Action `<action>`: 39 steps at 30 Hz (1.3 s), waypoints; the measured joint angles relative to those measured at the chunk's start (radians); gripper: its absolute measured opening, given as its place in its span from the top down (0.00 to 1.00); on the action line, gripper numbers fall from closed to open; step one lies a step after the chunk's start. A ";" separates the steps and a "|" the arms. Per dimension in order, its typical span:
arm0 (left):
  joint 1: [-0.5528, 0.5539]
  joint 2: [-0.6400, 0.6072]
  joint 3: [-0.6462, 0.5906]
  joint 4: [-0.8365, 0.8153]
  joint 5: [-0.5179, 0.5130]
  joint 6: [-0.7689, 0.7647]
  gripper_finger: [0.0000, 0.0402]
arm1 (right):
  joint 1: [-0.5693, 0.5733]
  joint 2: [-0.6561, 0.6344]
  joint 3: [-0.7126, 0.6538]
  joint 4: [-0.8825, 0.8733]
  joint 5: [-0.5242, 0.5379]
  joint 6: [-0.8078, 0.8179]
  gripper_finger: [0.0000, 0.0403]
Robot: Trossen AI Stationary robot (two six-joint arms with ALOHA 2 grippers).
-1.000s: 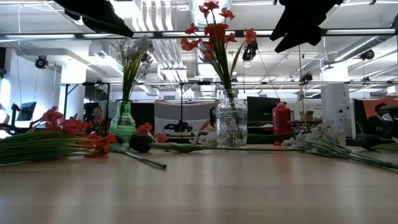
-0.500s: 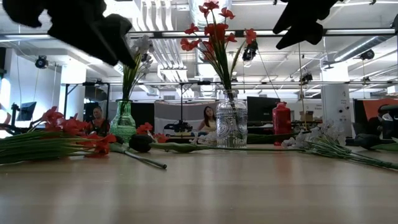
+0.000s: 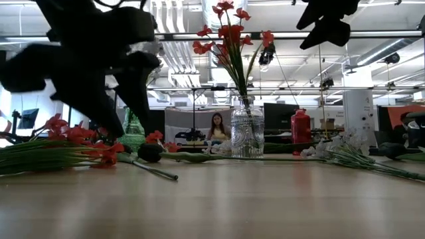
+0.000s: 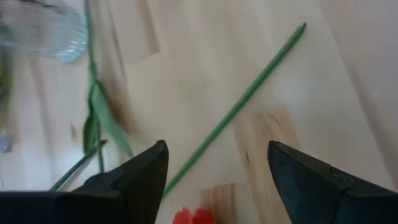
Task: Sort flowers into vase by color
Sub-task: Put the left black flower into the red vase
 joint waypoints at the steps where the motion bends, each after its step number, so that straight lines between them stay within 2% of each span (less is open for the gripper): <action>1: 0.001 0.020 0.005 0.000 -0.001 0.010 0.36 | 0.003 0.000 0.000 -0.007 -0.001 0.002 0.40; 9: 0.030 0.129 0.017 0.004 -0.009 0.060 0.37 | 0.052 0.000 0.000 -0.020 -0.001 0.025 0.40; 16: 0.074 0.139 0.020 0.015 0.007 0.132 0.44 | 0.081 0.000 0.000 -0.018 0.000 0.030 0.40; 22: 0.106 0.145 0.021 0.019 0.108 0.181 0.51 | 0.084 0.000 0.000 -0.018 0.000 0.036 0.41; 28: 0.122 0.168 0.023 0.023 0.137 0.246 0.64 | 0.084 0.000 -0.001 -0.018 0.001 0.033 0.41; 37: 0.126 0.167 0.020 0.039 0.155 0.278 0.96 | 0.084 0.000 -0.001 -0.018 0.001 0.027 0.41; 39: 0.128 0.168 0.020 0.042 0.154 0.282 0.98 | 0.084 0.000 -0.001 -0.018 0.001 0.025 0.41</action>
